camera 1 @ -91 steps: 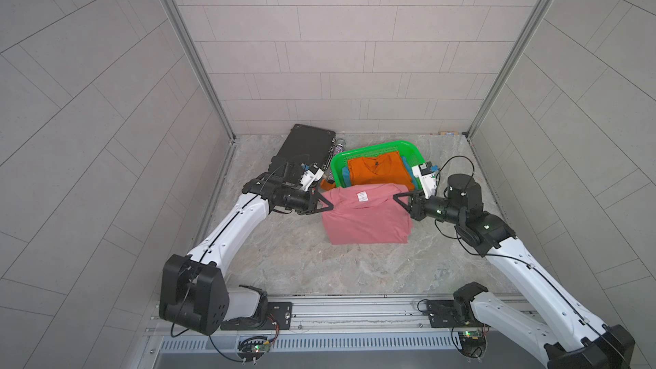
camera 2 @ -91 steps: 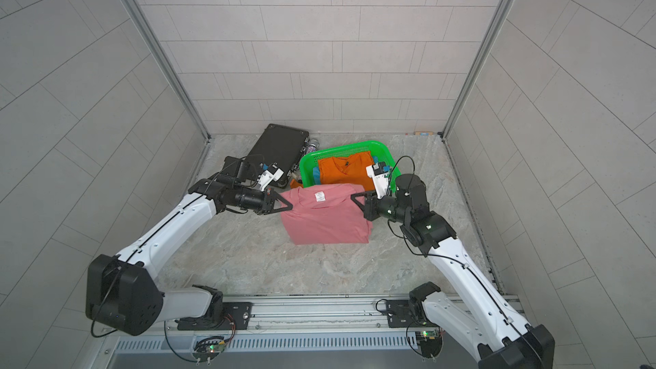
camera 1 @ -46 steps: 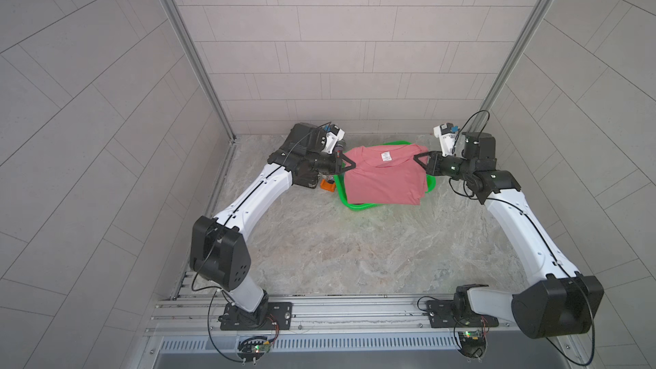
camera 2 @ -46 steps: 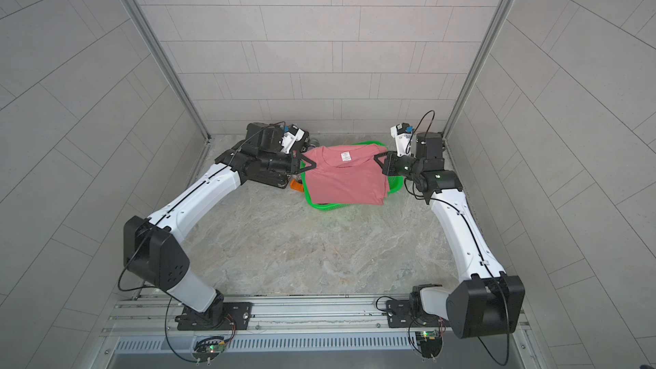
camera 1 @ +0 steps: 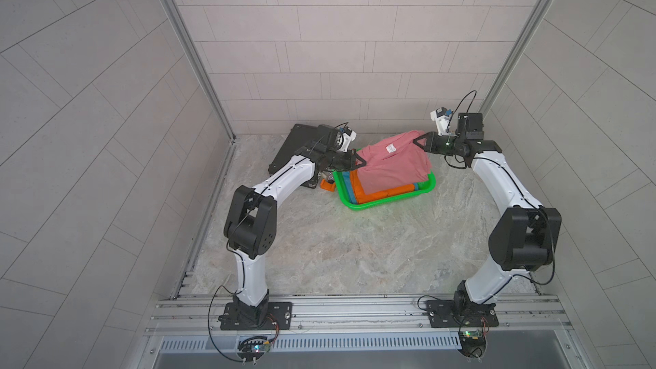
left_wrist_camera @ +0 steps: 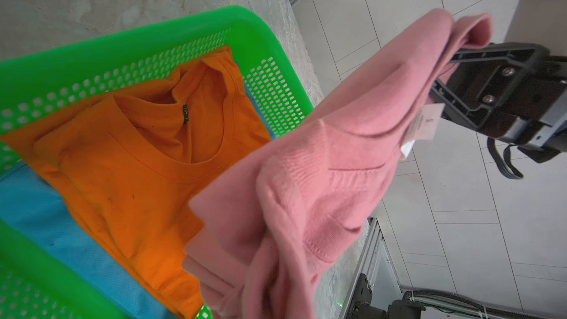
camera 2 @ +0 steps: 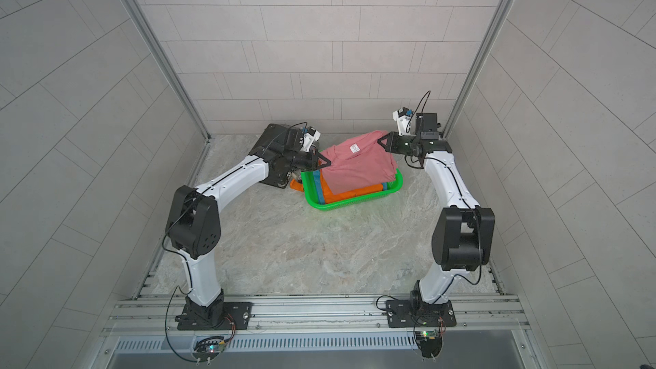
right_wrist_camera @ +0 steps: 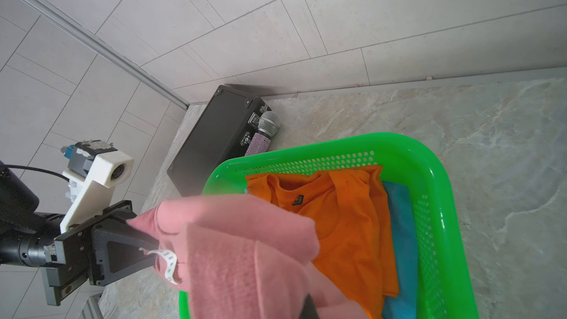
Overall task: Put the folded t-shirts into the basket
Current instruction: Place the T-shirt in the bin.
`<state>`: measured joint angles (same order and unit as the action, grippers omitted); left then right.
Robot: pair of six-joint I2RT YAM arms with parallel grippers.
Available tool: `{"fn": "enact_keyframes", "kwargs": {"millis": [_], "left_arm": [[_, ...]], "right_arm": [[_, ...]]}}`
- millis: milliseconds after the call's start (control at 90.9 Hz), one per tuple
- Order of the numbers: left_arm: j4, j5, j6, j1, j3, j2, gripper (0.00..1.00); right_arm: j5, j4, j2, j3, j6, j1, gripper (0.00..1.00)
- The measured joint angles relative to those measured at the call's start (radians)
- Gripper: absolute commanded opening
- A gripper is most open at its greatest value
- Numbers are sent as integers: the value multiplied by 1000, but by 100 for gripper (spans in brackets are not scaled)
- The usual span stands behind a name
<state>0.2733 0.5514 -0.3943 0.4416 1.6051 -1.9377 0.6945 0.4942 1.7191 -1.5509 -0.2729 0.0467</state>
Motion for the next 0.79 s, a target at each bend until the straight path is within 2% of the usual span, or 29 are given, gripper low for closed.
{"fn": "enact_keyframes", "kwargs": {"millis": [209, 484, 792], "left_arm": [[0, 8, -12, 0, -4, -2, 0], [-22, 61, -111, 4, -59, 39, 0], [-20, 60, -169, 4, -88, 92, 0]], "right_arm": [[18, 14, 15, 23, 0, 14, 0], [31, 15, -40, 83, -3, 24, 0], [37, 15, -50, 97, -12, 24, 0]]}}
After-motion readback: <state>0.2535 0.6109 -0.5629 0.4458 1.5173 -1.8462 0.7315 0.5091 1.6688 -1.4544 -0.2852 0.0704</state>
